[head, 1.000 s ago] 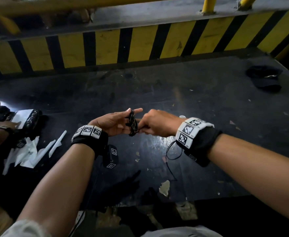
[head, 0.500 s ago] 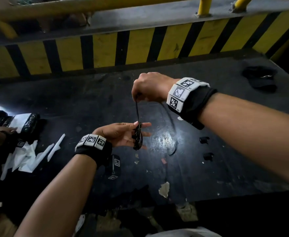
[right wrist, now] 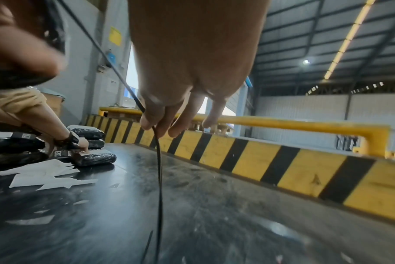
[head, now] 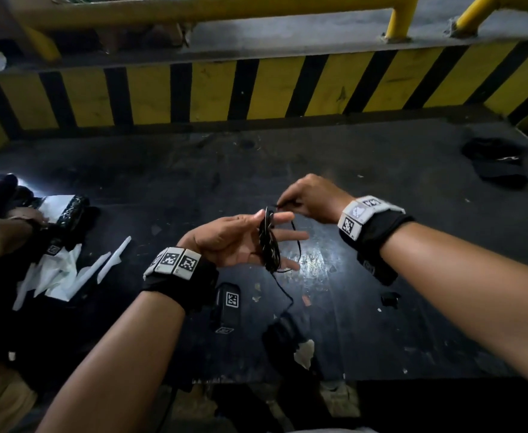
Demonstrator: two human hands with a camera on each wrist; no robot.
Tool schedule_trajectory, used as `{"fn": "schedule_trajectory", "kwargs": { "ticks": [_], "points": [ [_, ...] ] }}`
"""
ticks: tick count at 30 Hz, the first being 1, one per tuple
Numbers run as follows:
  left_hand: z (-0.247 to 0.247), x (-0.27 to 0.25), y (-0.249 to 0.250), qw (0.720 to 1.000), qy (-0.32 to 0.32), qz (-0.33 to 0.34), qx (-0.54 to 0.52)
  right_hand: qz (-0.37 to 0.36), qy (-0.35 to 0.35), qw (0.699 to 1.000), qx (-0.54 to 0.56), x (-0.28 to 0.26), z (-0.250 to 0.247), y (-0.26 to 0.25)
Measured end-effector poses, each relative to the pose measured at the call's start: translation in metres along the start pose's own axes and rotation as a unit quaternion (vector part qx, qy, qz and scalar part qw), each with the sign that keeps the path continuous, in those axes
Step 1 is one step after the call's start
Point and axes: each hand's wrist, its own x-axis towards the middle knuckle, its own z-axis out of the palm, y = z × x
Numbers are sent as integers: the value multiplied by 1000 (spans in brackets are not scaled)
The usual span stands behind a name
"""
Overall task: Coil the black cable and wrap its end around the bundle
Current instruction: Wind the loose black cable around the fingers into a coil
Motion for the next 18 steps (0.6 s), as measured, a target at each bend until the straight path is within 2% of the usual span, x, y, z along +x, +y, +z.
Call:
{"fn": "schedule_trajectory", "kwargs": {
  "ticks": [4,8,12,18],
  "points": [
    [-1,5,7,999,8,35,-23,17,-4,993,116,-25,39,-5],
    [-3,13,15,997,-11,73,-25,20,-27,987,157,-39,74,-12],
    [-13,18,27,996,2,84,-8,5,-57,985,164,-56,92,-15],
    [-34,24,22,991,93,89,-33,-54,-88,988,116,-66,85,-23]
  ]
}}
